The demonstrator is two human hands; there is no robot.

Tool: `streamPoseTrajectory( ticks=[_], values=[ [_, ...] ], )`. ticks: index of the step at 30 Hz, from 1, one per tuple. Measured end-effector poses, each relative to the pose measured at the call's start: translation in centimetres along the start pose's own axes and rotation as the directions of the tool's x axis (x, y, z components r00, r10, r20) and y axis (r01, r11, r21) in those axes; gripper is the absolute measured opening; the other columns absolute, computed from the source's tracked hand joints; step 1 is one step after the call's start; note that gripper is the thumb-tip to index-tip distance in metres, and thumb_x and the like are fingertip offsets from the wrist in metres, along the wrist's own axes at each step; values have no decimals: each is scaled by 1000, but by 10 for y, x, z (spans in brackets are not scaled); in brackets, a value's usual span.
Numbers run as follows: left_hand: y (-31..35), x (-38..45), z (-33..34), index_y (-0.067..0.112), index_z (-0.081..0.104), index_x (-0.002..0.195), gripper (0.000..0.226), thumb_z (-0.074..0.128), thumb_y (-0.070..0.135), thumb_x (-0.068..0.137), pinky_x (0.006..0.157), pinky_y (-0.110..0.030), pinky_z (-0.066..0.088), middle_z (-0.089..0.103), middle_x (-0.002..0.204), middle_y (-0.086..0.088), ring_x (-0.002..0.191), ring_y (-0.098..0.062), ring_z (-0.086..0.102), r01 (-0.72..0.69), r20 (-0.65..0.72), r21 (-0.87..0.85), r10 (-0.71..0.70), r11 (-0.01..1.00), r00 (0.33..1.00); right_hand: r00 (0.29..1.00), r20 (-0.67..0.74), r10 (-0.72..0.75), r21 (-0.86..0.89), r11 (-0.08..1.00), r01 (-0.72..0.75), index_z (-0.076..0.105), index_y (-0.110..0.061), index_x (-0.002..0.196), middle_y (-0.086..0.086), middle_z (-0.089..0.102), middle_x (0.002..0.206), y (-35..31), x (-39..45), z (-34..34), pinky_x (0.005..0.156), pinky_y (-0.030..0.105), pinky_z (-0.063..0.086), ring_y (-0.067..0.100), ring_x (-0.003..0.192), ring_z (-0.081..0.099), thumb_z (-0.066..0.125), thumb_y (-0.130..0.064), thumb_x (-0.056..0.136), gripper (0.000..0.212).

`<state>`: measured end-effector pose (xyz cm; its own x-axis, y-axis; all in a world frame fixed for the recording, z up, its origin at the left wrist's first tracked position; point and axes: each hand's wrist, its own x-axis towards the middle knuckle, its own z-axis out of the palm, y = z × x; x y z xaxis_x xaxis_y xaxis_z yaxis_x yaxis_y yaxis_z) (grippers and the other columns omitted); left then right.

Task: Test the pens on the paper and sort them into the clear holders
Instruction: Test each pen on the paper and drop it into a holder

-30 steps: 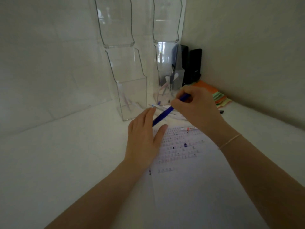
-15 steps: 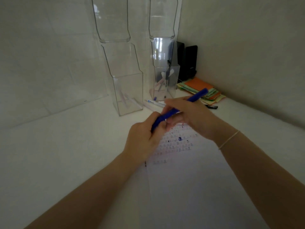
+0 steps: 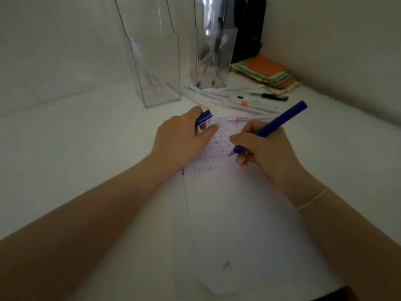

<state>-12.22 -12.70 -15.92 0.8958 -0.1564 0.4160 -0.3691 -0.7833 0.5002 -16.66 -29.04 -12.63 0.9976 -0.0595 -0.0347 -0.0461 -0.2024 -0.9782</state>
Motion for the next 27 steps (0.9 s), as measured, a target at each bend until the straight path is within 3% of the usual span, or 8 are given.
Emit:
streamPoseTrajectory(
  ticks=[3, 8, 18, 25, 27],
  values=[
    [-1, 0, 3, 23, 43, 80, 33, 52, 54, 85, 62, -31, 43, 41, 59, 12, 62, -19, 52, -47, 85, 114, 37, 992, 996, 991, -106, -77, -122, 991, 64, 55, 9, 68, 14, 58, 50, 13, -2, 8, 40, 19, 45, 8, 34, 50, 66, -5, 81, 21],
    [-1, 0, 5, 27, 36, 70, 36, 49, 58, 83, 59, -29, 35, 40, 58, 10, 62, -18, 49, -98, 96, 222, 78, 970, 992, 977, -164, -136, -196, 975, 103, 54, 18, 70, 30, 59, 60, 14, -4, 16, 37, 16, 41, 5, 30, 46, 65, -3, 78, 25],
    [-3, 0, 7, 27, 37, 72, 31, 48, 55, 83, 57, -28, 31, 38, 57, 10, 59, -17, 45, -133, 91, 214, 116, 968, 989, 974, -185, -129, -217, 972, 88, 58, 6, 65, 1, 56, 40, 16, -1, 19, 36, 17, 44, 6, 30, 50, 69, -11, 77, 24],
    [-3, -1, 7, 27, 35, 70, 32, 49, 54, 83, 57, -28, 31, 38, 57, 10, 60, -19, 47, -143, 84, 207, 128, 968, 988, 965, -193, -178, -269, 955, 123, 53, 13, 70, 23, 60, 59, 15, -3, 21, 37, 18, 44, 8, 33, 51, 67, -10, 79, 29],
    [-3, -1, 7, 27, 37, 72, 32, 49, 54, 83, 58, -28, 31, 38, 57, 10, 61, -19, 48, -142, 88, 204, 127, 969, 988, 967, -187, -170, -267, 957, 116, 53, 13, 70, 21, 60, 56, 15, -3, 20, 37, 19, 46, 8, 33, 52, 67, -10, 79, 29]
  ],
)
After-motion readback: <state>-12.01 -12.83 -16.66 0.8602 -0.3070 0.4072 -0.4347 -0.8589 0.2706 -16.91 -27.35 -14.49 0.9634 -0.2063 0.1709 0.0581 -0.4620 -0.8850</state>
